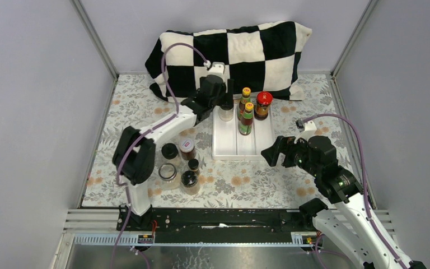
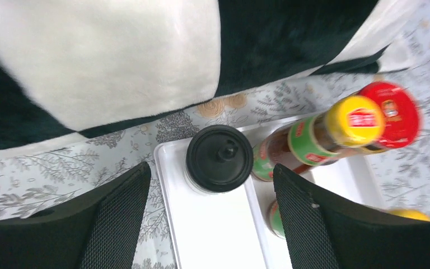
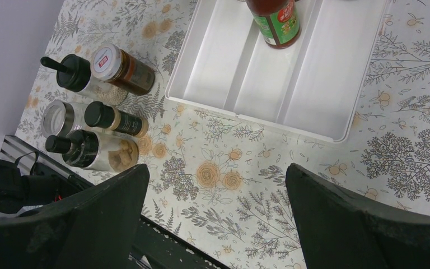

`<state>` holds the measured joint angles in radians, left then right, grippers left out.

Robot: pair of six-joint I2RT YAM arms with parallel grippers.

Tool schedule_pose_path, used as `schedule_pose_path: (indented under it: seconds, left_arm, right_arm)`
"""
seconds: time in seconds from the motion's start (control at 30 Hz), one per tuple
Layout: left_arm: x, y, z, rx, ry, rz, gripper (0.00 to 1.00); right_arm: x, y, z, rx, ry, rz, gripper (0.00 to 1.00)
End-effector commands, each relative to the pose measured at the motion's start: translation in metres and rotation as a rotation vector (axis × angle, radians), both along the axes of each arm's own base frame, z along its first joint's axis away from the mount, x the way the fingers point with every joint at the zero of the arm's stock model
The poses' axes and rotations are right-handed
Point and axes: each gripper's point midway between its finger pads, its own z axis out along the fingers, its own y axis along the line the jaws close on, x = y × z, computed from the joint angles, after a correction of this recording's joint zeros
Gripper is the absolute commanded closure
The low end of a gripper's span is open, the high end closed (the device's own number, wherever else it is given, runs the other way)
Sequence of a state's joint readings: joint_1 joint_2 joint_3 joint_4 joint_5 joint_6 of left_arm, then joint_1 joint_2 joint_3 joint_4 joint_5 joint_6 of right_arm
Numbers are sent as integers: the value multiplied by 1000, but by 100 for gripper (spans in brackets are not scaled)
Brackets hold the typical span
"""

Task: Organize the condiment bottles
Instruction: Place the bottle in the storage box, then pick up the bottle from the center of the board.

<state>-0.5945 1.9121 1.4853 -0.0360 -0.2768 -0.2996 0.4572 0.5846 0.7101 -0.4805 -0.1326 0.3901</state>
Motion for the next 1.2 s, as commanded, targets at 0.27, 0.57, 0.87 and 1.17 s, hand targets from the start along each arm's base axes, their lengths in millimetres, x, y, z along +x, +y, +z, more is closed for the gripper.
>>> schedule_pose_path:
  seconds: [0.27,0.57,0.87,1.17]
  left_arm:
    - [-99,56,68,-97,112,69,2]
    - [-167,108,85,-162,115,148,1]
    - [-194,142,70,-123,186,280,1]
    - [-198,177,2,-35,329,597,1]
  right_arm:
    - [0,10,29,38,-48,50,0]
    - [3,47,41,56,30,262,0]
    - [25,65,44,52,73,291,0]
    - [16,68,23,79,108,303,0]
